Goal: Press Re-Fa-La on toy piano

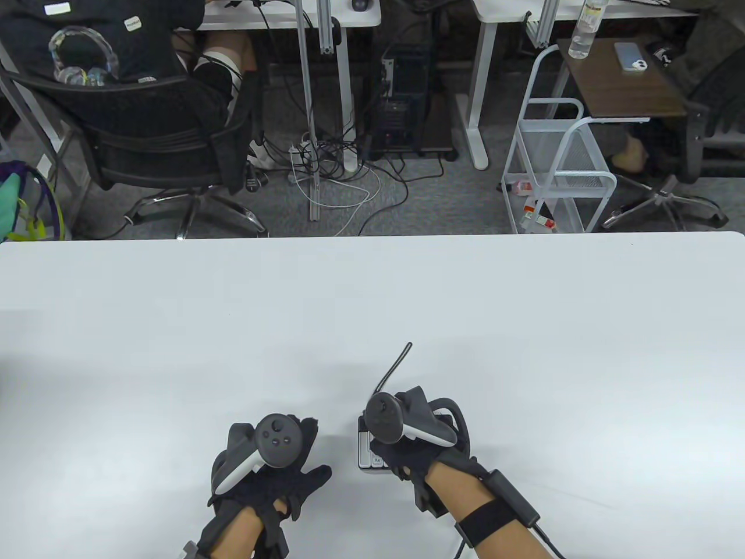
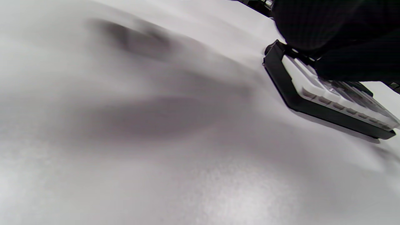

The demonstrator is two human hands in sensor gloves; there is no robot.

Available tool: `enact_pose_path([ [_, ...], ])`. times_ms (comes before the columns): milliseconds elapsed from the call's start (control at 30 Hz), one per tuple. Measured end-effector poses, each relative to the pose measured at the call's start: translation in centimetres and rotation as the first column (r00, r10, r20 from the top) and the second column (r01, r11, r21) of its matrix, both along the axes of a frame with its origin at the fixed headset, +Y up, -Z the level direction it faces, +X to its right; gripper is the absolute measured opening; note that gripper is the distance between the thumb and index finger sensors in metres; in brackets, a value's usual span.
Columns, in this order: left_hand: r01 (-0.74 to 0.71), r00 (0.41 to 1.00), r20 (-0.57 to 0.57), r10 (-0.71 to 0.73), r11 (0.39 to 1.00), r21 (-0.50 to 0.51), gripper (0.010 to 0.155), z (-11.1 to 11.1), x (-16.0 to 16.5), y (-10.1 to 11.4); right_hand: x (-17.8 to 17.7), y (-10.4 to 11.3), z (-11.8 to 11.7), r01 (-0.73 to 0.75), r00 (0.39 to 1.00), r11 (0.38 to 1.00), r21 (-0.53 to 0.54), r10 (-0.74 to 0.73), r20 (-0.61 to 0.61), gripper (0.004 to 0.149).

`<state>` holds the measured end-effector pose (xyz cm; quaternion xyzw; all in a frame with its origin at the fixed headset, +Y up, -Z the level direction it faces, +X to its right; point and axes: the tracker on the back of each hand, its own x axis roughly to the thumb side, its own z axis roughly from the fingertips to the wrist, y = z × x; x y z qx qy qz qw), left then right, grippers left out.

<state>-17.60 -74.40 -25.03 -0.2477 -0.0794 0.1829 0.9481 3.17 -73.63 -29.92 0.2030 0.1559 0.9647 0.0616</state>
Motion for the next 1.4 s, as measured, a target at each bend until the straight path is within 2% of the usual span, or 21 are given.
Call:
enact_pose_path([
  [600,0.007,1.000,0.007,-0.007,1.000,-0.005,0.086,0.07,0.26,-0.05,-0.60,0.26,0.11,-0.063,0.998,0.998,-0.007,0.063,-0.003,0.058],
  [1400,0.004,1.000,0.012,-0.004,1.000,-0.005,0.085,0.14,0.34,-0.11,-0.75,0.24,0.19,-0.076,0.997,0.997,-0.020,0.076,0.004,0.059],
])
